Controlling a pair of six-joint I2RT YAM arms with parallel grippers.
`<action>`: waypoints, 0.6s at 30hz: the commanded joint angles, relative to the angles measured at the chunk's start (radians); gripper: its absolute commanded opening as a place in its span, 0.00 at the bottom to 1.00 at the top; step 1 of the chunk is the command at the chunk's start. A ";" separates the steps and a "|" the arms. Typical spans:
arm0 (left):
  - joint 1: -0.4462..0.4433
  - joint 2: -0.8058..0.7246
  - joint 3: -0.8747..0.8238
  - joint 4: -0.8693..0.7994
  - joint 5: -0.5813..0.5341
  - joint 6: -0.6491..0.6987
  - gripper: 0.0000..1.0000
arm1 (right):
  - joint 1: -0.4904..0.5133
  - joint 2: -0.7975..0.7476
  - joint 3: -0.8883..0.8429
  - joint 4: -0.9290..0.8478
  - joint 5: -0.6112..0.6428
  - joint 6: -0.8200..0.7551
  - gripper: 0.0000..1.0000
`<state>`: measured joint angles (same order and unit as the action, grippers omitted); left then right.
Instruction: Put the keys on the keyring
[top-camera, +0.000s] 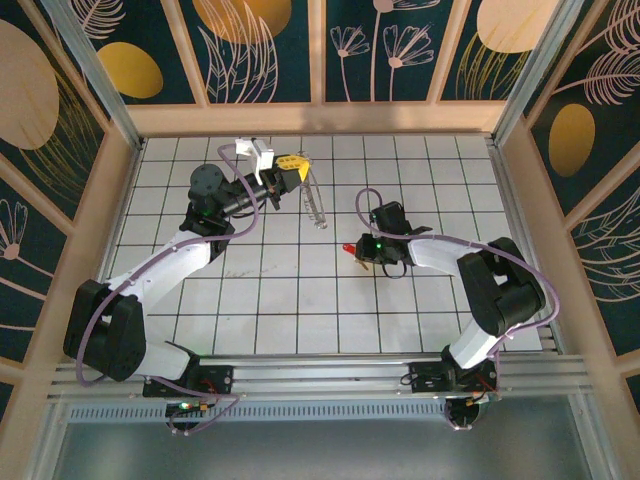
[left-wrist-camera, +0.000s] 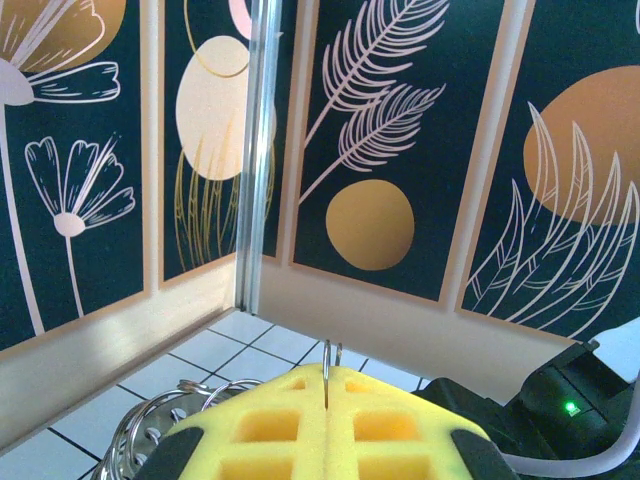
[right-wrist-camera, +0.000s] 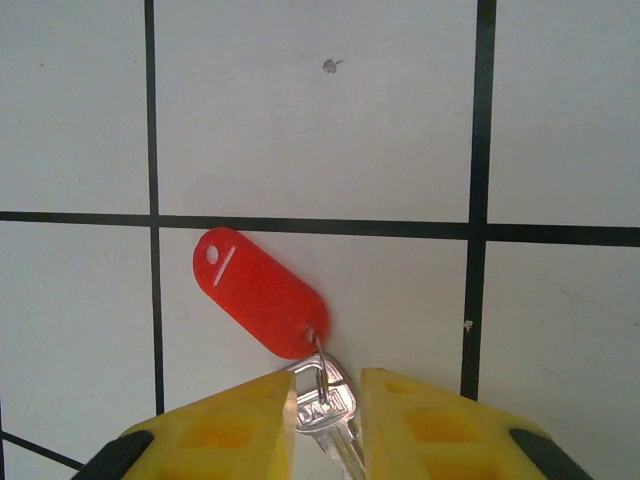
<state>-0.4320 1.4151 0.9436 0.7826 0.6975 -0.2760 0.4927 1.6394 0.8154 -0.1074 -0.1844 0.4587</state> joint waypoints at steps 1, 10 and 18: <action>-0.005 0.006 0.023 0.073 0.004 -0.012 0.00 | 0.006 0.017 0.005 0.015 -0.003 0.003 0.23; -0.005 0.007 0.023 0.074 0.004 -0.014 0.00 | 0.007 0.021 0.010 0.018 -0.010 0.003 0.21; -0.005 0.009 0.023 0.075 0.004 -0.014 0.00 | 0.012 0.029 0.011 0.024 -0.015 0.005 0.20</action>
<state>-0.4320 1.4208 0.9436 0.7834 0.6971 -0.2760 0.4950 1.6531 0.8154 -0.1005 -0.1848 0.4587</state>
